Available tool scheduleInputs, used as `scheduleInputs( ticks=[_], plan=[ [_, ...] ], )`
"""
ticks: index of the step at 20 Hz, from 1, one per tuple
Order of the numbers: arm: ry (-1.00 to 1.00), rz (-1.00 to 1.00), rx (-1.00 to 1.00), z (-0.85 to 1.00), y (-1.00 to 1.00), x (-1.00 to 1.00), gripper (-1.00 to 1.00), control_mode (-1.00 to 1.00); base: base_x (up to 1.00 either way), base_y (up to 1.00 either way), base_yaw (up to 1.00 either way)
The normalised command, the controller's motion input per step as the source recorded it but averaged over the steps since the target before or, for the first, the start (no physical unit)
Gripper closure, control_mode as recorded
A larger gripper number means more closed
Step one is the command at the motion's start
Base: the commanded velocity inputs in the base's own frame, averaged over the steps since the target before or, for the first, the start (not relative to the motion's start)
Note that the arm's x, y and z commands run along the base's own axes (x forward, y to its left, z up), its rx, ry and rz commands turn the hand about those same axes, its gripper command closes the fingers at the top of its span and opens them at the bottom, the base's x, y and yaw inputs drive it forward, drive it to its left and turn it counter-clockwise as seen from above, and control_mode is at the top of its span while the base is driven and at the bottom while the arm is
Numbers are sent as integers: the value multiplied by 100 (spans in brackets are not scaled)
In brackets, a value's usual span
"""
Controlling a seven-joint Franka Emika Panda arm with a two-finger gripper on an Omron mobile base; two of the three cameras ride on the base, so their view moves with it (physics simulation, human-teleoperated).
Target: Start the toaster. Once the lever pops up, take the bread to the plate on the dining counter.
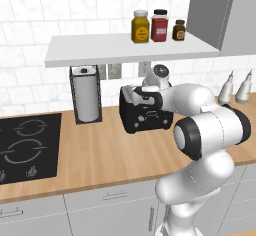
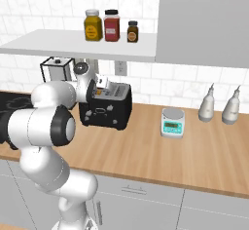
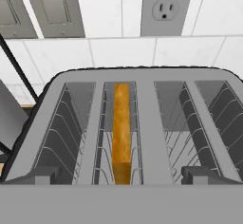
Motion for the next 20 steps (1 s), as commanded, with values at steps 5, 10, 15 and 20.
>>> scheduleInputs(
  ticks=[5, 10, 15, 20],
  plan=[
    [0, 0, 0, 0, 0, 0, -100, -100, 0, 0, 0],
    [0, 0, 0, 0, 0, 0, -100, -100, 0, 0, 0],
    [0, 0, 0, 0, 0, 0, -100, -100, 0, 0, 0],
    [0, 0, 0, 0, 0, 0, -100, -100, 0, 0, 0]
  ],
)
